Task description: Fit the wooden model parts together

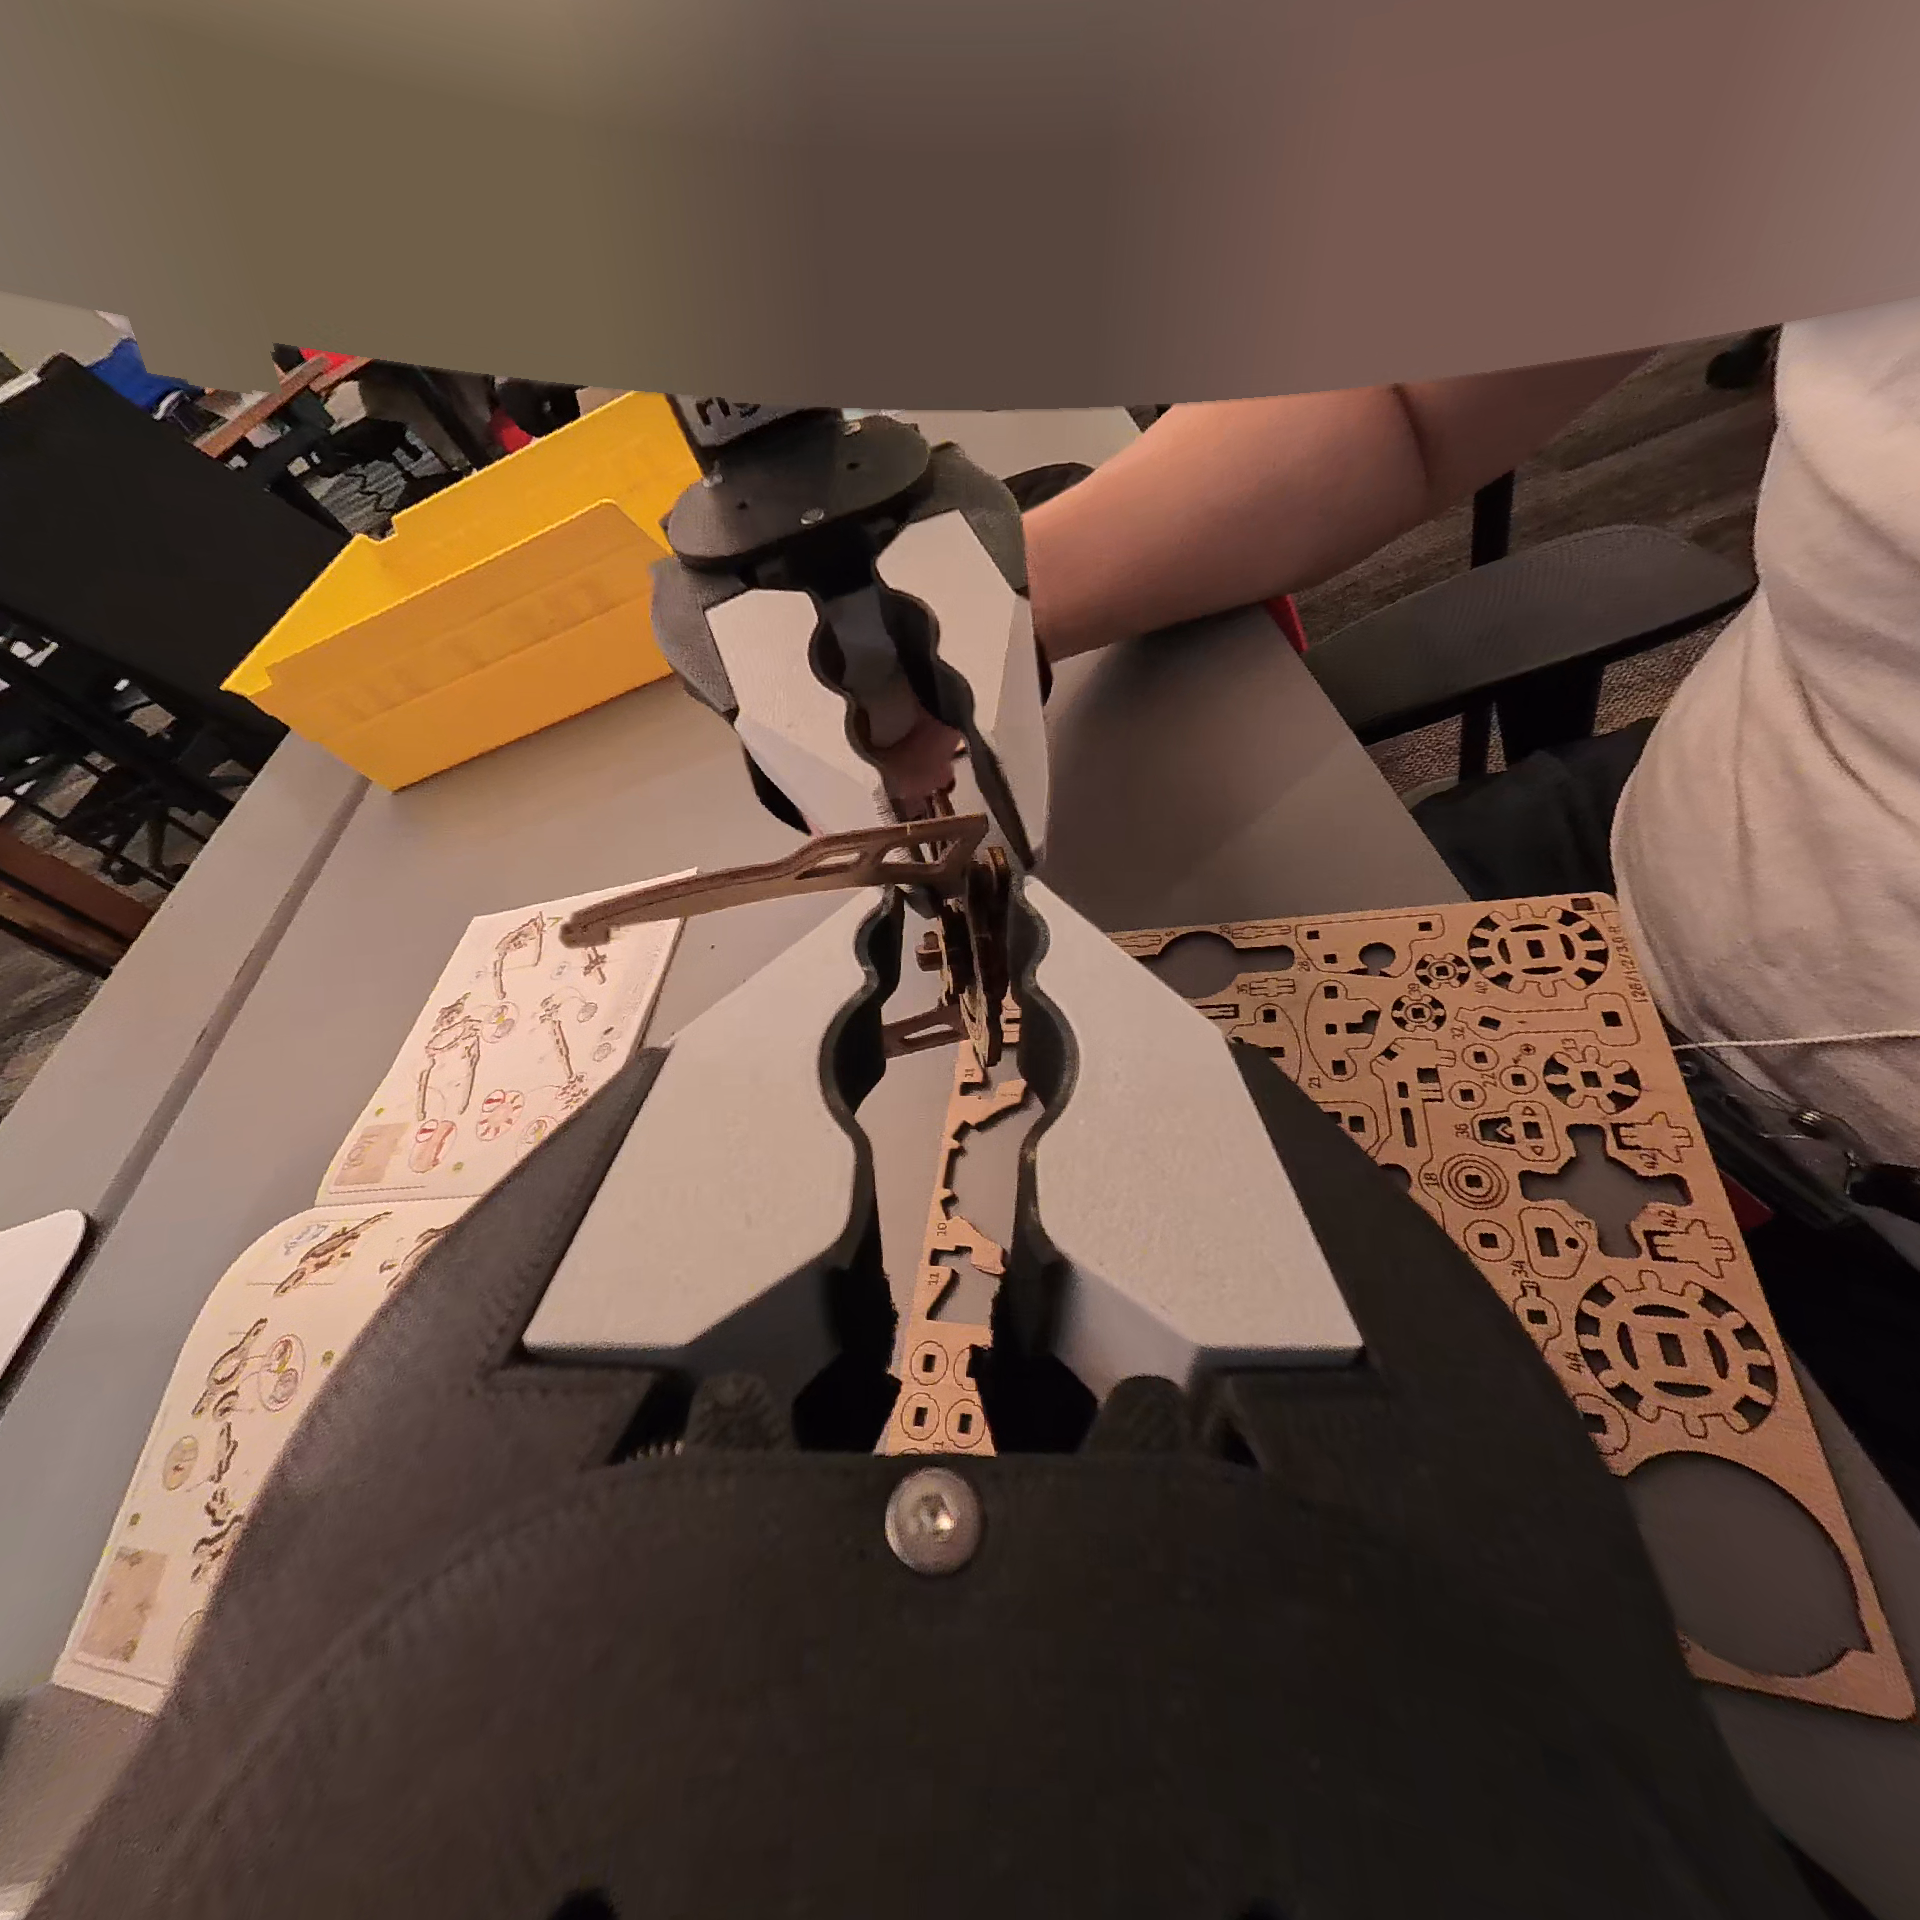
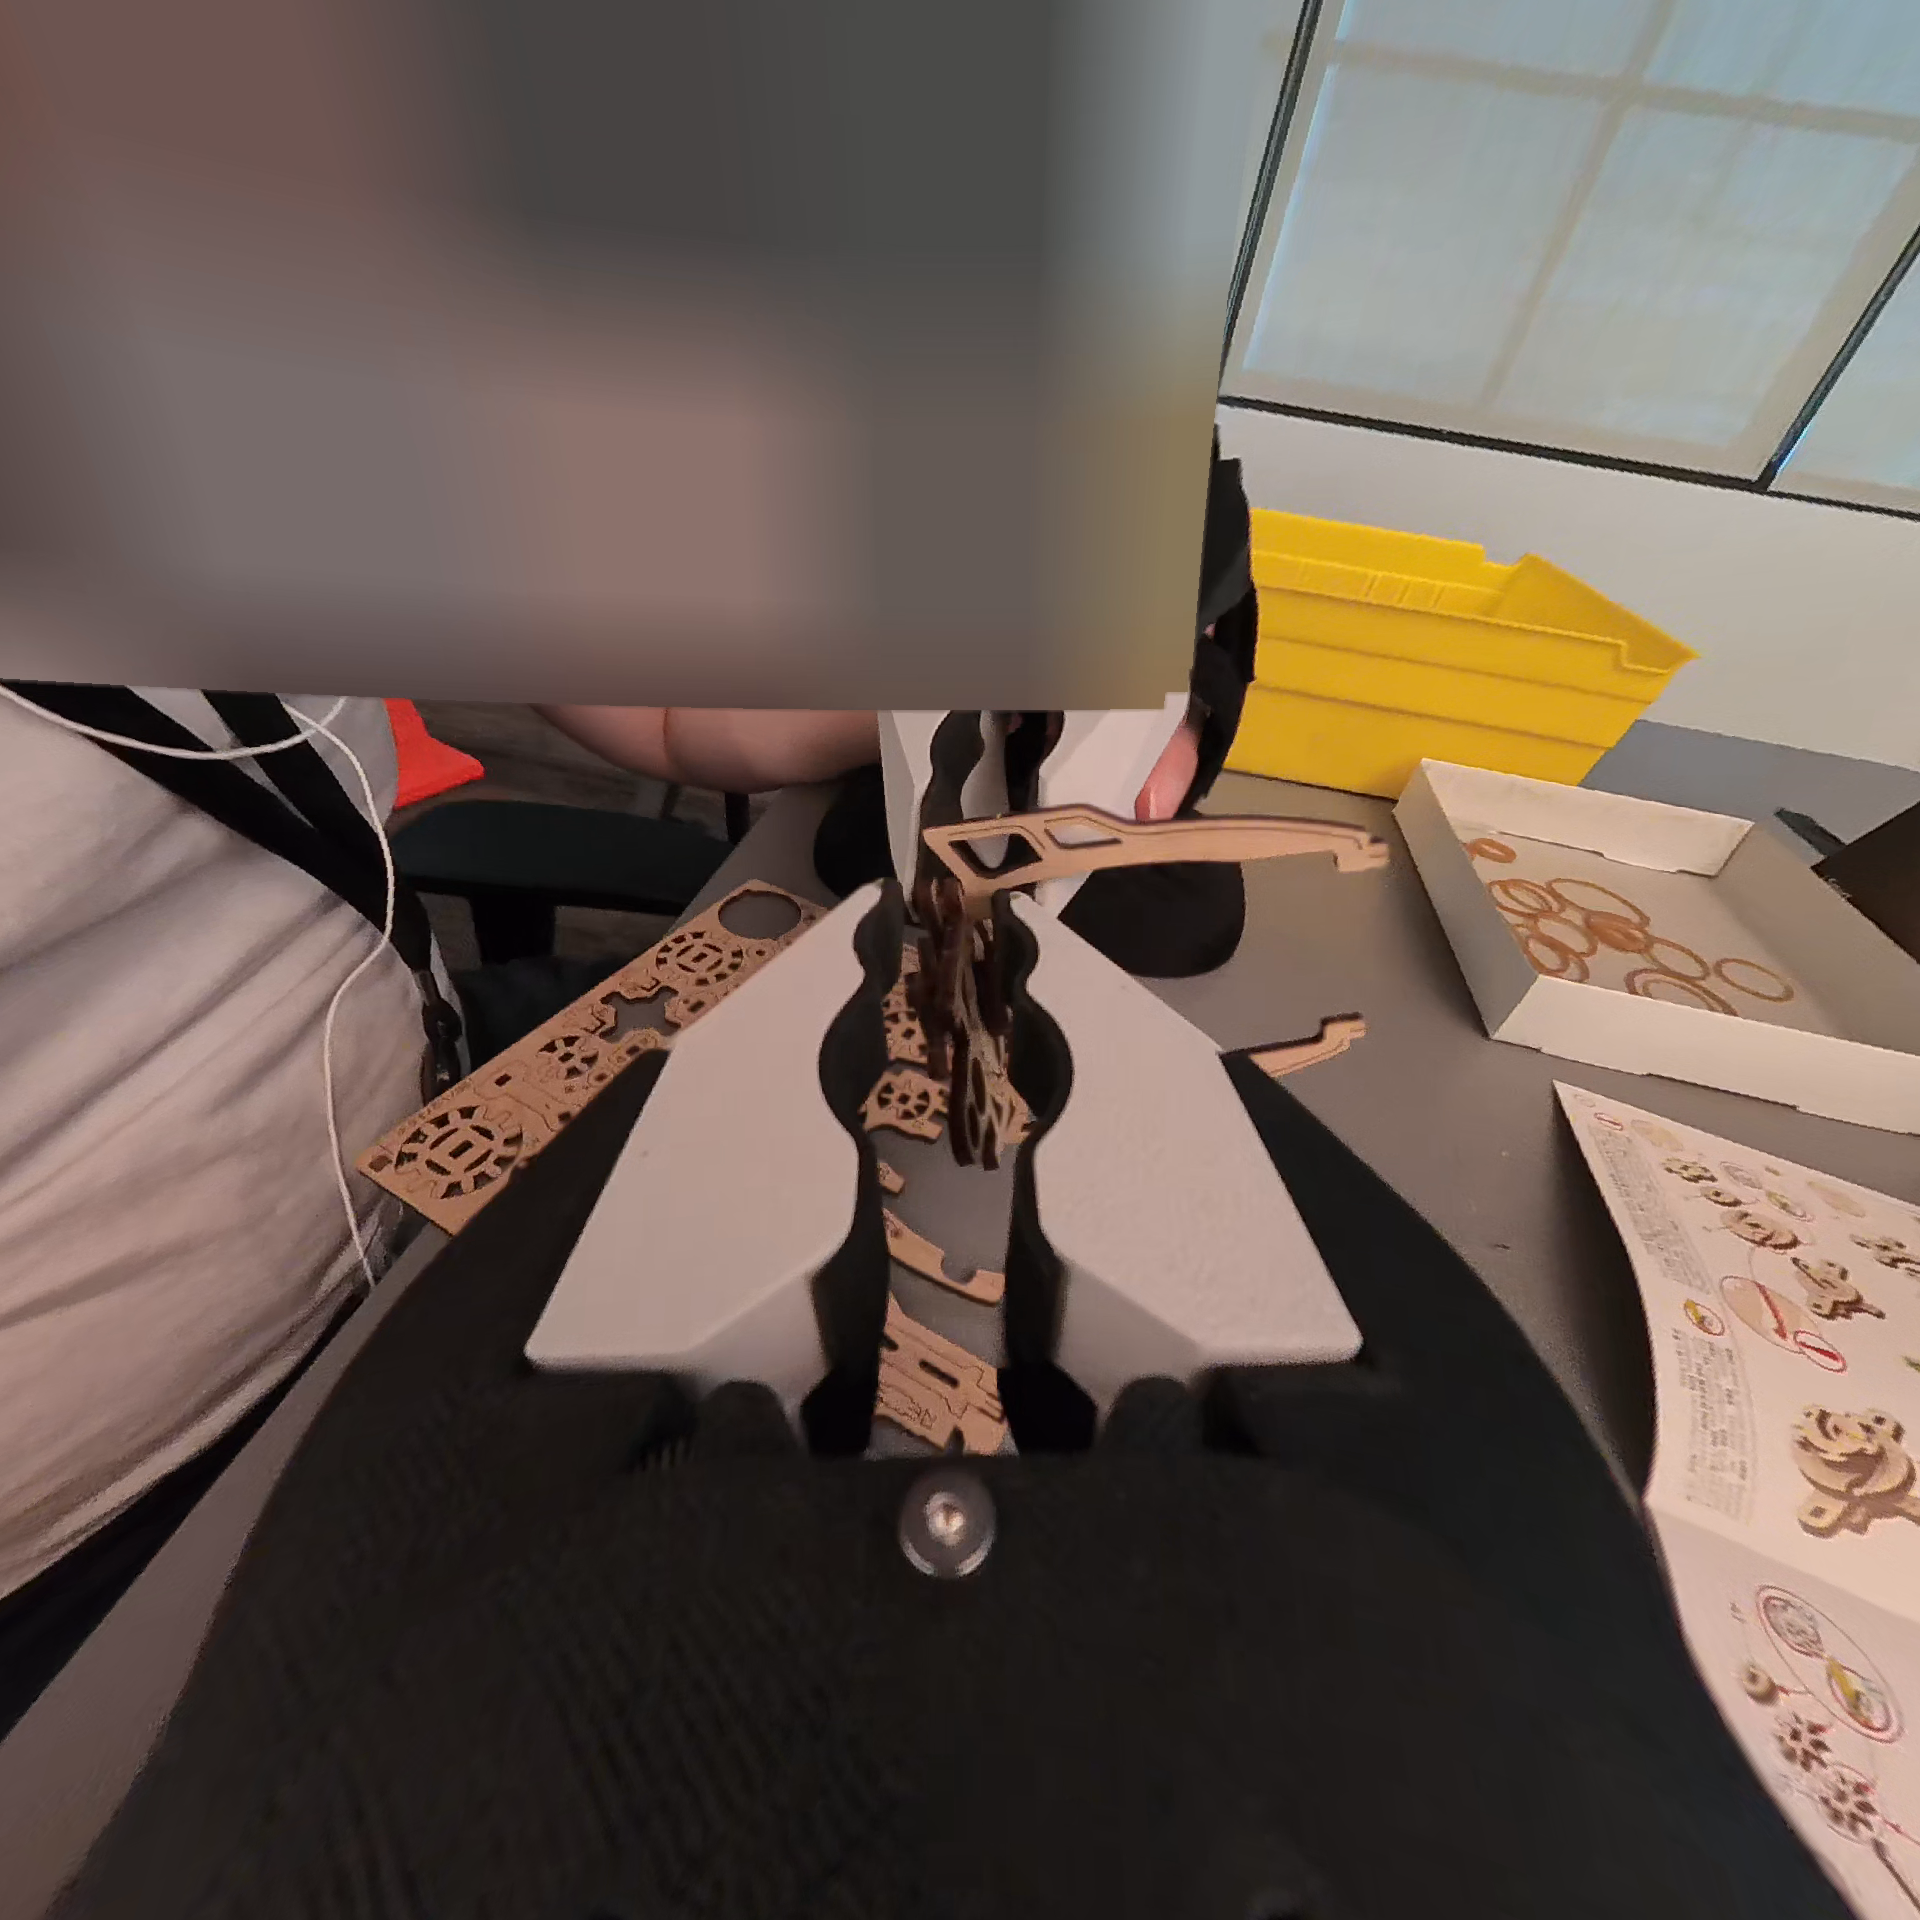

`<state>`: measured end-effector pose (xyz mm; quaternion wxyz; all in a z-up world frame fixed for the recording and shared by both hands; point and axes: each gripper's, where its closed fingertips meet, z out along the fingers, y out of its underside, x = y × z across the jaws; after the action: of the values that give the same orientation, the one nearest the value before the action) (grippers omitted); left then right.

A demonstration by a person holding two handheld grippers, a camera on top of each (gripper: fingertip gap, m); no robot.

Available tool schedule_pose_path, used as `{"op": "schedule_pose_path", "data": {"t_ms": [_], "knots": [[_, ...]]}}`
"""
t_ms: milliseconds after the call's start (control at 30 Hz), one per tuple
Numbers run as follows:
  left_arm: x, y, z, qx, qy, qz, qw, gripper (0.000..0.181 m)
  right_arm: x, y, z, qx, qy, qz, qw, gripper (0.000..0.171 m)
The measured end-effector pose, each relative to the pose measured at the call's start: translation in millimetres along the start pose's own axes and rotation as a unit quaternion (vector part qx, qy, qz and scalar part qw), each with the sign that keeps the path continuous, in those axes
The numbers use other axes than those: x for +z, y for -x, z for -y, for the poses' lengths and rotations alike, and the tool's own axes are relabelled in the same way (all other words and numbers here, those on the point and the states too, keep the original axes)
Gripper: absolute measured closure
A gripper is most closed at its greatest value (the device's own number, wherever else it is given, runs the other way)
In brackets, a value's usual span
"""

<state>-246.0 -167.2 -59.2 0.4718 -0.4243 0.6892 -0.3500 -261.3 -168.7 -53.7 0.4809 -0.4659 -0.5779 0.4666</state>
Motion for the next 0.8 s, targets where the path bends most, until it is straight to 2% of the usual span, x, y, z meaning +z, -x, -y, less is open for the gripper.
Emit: {"op": "schedule_pose_path", "data": {"t_ms": [367,800], "knots": [[2,5,-2,0.028,0.011,0.033,0.999,0.162,0,-6,4,0.056,-0.025,0.005,0.998,0.16],[6,15,-7,0.038,0.033,0.073,0.996,0.166,-3,-16,4,0.024,-0.019,-0.047,0.998,0.159]]}}
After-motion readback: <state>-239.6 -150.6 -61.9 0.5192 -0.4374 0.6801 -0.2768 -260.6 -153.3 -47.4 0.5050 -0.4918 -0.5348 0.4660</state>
